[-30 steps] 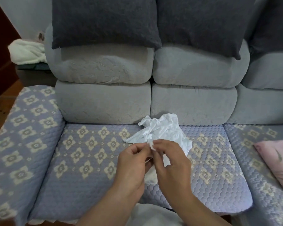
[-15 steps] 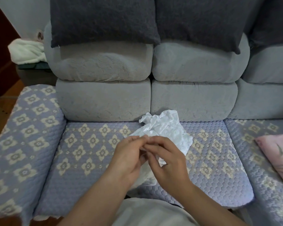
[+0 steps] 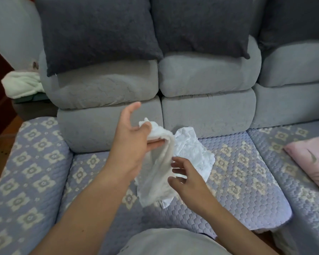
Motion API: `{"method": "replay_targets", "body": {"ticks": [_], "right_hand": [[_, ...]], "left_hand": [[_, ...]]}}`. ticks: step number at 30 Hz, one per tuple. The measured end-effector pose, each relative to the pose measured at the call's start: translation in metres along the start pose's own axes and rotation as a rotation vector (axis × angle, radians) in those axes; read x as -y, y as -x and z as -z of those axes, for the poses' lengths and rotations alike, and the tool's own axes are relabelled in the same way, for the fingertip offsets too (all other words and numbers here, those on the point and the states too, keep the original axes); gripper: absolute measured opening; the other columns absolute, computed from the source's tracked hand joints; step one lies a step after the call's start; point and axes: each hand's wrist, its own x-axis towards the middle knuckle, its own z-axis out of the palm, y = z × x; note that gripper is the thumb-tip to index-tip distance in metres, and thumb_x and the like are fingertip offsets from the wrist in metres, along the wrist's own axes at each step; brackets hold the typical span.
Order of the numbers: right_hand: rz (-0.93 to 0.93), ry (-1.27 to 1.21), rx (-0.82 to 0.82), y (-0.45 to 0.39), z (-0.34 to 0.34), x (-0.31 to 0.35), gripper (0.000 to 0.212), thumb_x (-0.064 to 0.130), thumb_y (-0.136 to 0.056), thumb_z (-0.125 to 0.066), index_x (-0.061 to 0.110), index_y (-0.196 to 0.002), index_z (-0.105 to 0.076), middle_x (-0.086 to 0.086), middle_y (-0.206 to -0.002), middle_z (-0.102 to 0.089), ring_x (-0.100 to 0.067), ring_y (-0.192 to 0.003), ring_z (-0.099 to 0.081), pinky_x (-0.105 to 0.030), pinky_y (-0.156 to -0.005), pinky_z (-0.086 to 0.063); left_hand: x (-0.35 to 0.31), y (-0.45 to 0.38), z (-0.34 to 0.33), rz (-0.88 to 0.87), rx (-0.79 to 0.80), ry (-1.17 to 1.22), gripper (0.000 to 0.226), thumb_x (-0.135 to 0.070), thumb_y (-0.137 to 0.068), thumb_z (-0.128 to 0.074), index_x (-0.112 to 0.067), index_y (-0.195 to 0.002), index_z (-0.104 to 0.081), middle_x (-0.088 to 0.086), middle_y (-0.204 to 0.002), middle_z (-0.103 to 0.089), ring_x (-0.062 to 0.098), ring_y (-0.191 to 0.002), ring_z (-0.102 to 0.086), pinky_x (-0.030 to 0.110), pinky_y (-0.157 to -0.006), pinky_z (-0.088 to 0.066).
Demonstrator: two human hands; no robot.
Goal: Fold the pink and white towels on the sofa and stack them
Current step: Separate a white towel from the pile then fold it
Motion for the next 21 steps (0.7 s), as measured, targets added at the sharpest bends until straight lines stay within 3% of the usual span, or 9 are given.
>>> {"method": "replay_targets", "body": {"ticks": [4,10,14,19,21], "right_hand": [[0.085,0.030,-0.059,-0.010,0.013,0.016,0.065,0.030,-0.091,-0.068,0.044,-0.146,-0.035,0.030,-0.139,-0.044,0.013,-0.129,-0.039,-0.018,-0.103,-0.034],[0.162,0.019,-0.176,-0.023,0.035,0.030,0.059,0.019,-0.090,-0.067,0.049,-0.135,-0.041,0.034,-0.135,-0.046,0.013,-0.126,-0.041,-0.013,-0.096,-0.037],[0.037,0.097,-0.251,-0.026,0.043,-0.010,0.074,0.013,-0.088,-0.066,0.033,-0.151,-0.034,0.016,-0.149,-0.042,-0.005,-0.137,-0.038,-0.033,-0.111,-0.036],[-0.212,-0.033,-0.371,-0.035,0.041,-0.055,0.066,0.032,-0.092,-0.067,0.029,-0.151,-0.037,0.005,-0.147,-0.047,-0.016,-0.130,-0.047,-0.040,-0.105,-0.044],[-0.278,-0.144,-0.344,-0.044,0.039,-0.061,0.066,0.033,-0.090,-0.069,0.027,-0.148,-0.039,0.003,-0.141,-0.050,-0.019,-0.124,-0.052,-0.039,-0.096,-0.048]], "left_hand": [[-0.028,0.006,-0.012,-0.022,0.113,0.050,0.027,0.000,-0.103,-0.045,-0.008,-0.099,-0.070,0.014,-0.108,-0.067,0.032,-0.101,-0.072,0.044,-0.089,-0.060],[-0.074,-0.001,-0.028,-0.145,0.140,0.086,0.026,-0.004,-0.103,-0.047,-0.013,-0.098,-0.070,0.016,-0.115,-0.070,0.031,-0.100,-0.073,0.049,-0.091,-0.059],[-0.084,-0.004,-0.034,-0.163,0.105,0.179,0.024,-0.004,-0.103,-0.047,-0.012,-0.101,-0.069,0.017,-0.113,-0.071,0.032,-0.100,-0.073,0.050,-0.090,-0.059],[-0.084,-0.001,-0.046,-0.170,0.110,0.275,0.024,-0.004,-0.103,-0.045,-0.011,-0.100,-0.068,0.021,-0.119,-0.068,0.034,-0.103,-0.072,0.050,-0.091,-0.059],[-0.087,0.000,-0.052,-0.171,0.116,0.298,0.024,-0.004,-0.104,-0.045,-0.010,-0.102,-0.068,0.020,-0.120,-0.068,0.033,-0.101,-0.073,0.049,-0.091,-0.059]]}}
